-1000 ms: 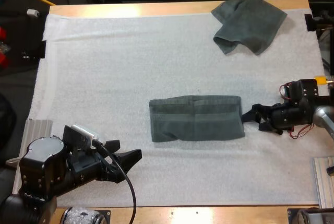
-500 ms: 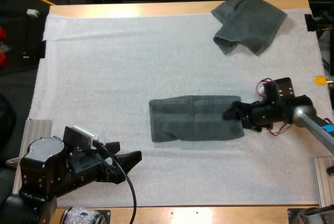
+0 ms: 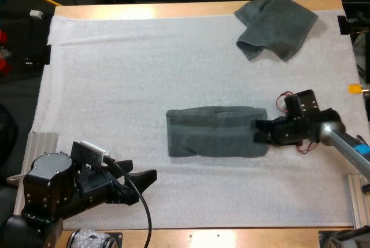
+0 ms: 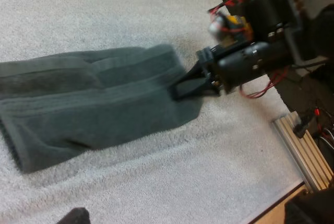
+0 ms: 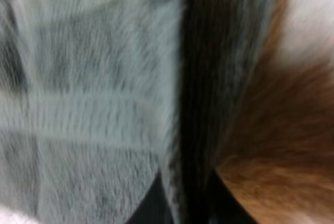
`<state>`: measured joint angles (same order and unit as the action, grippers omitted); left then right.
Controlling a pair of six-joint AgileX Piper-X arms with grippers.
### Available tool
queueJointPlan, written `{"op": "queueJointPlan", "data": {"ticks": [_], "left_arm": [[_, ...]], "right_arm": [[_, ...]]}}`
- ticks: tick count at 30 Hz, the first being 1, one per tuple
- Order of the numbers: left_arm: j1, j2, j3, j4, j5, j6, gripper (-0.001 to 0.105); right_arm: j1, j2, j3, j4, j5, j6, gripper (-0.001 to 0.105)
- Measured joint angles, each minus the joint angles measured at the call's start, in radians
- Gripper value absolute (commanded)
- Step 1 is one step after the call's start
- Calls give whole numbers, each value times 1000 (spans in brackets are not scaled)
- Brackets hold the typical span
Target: Pick towel from pile, fold and stack
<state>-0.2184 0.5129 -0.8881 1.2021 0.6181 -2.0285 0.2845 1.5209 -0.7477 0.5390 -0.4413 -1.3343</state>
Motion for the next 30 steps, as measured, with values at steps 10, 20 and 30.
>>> {"op": "queueJointPlan", "data": {"ticks": [10,20,30], "left_arm": [[0,0,0,0,0,15,70],[0,0,0,0,0,15,70],[0,0,0,0,8,15,70]], "right_arm": [[0,-167,-123,328,545,-214,0],[76,-169,-152,391,533,-163,0],[292,-80,-155,190,349,82,0]]}}
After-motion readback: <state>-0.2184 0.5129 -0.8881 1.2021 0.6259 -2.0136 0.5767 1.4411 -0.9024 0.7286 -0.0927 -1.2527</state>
